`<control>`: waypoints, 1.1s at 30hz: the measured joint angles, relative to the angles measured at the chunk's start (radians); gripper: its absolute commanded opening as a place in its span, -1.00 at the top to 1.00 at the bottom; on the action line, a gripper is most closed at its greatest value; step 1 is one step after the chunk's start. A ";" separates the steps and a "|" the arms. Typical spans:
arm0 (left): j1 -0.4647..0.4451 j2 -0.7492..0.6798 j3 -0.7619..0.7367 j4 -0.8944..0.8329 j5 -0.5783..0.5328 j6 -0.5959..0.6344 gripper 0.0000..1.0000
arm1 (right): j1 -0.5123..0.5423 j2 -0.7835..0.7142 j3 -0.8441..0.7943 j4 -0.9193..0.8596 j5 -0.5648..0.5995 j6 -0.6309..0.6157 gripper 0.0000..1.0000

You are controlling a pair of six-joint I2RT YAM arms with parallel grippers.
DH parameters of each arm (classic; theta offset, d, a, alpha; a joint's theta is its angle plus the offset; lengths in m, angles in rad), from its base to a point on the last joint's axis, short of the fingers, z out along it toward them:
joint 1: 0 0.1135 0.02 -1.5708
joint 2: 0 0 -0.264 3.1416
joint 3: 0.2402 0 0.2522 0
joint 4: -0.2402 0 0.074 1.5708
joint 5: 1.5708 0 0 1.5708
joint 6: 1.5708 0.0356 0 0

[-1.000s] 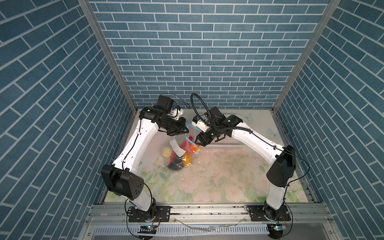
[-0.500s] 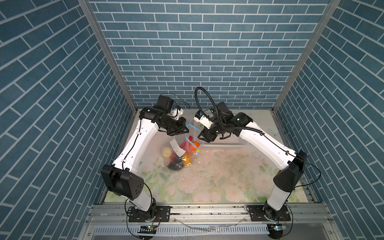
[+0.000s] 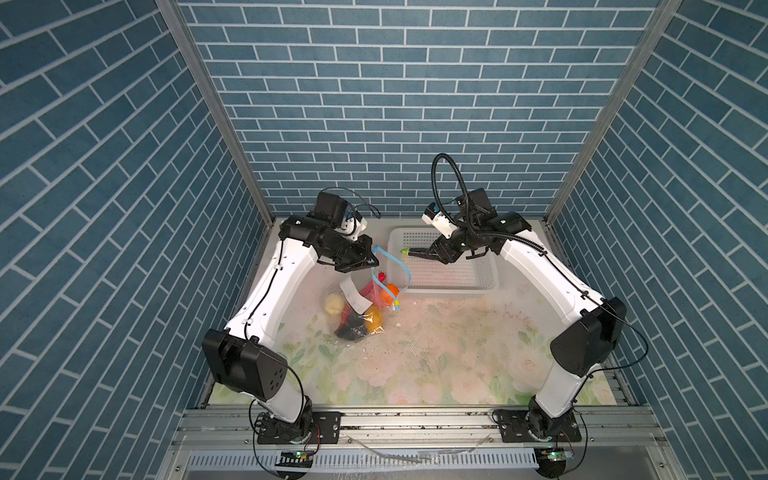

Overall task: Place the food in the zip-top bag and seal the zipper
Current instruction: 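Raise the open right gripper and move it over the eggplant in the basket, then lower the open right gripper around the dark purple eggplant and close it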

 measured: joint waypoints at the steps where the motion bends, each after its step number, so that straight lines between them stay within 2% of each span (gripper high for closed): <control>1: 0.000 0.000 0.000 0.000 0.000 0.000 1.00 | -0.009 0.016 0.000 0.000 0.003 -0.011 -0.18; 15: 0.000 -0.001 -0.007 0.015 0.005 -0.010 1.00 | -0.087 0.254 0.007 0.010 0.021 -0.246 -0.20; 19: 0.000 -0.001 -0.007 0.017 0.006 -0.010 1.00 | -0.097 0.328 0.072 0.011 0.027 -0.293 -0.19; 33: -0.002 -0.001 -0.018 0.027 0.015 -0.013 1.00 | -0.129 0.439 0.118 0.065 0.097 -0.412 -0.28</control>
